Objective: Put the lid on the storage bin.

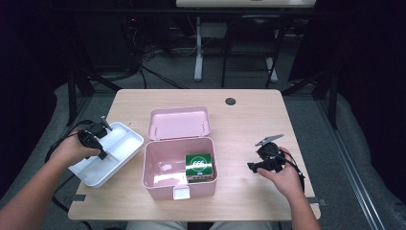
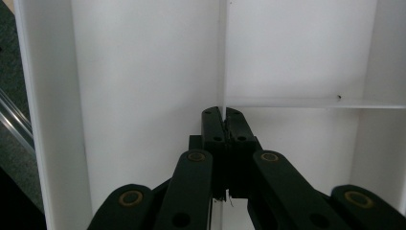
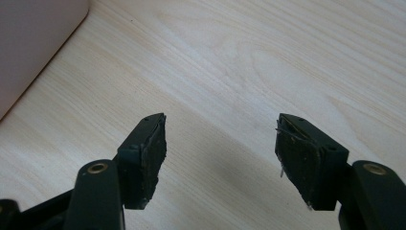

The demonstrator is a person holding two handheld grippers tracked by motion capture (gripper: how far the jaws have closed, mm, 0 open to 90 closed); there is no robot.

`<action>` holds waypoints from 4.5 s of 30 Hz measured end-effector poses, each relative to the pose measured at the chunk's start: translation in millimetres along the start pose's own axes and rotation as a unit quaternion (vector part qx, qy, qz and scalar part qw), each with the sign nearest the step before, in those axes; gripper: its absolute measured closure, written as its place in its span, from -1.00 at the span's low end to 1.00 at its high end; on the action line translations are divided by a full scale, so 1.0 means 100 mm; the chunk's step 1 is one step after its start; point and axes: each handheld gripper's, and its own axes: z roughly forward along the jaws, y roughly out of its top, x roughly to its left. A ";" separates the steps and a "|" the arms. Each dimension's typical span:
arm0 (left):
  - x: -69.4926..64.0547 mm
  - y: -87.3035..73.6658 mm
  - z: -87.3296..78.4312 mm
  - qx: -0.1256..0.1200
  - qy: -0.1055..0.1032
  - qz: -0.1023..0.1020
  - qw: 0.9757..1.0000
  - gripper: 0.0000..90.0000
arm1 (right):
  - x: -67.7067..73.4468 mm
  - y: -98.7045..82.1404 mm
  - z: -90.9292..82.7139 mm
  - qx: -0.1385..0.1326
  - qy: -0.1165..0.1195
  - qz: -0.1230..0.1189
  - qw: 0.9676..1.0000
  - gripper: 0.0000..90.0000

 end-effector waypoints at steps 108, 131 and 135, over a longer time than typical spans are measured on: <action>-1.84 1.00 -0.53 -0.038 -0.032 0.376 0.925 0.99 | -0.04 -0.04 0.02 -0.005 0.002 0.015 1.000 -0.23; -2.06 1.05 -0.31 -0.026 -0.040 0.410 0.911 0.99 | -0.04 -0.05 0.02 -0.007 0.001 0.015 1.000 -0.23; -2.06 1.05 -0.31 -0.030 -0.041 0.411 0.910 0.99 | -0.05 -0.05 0.03 -0.006 0.001 0.016 1.000 -0.23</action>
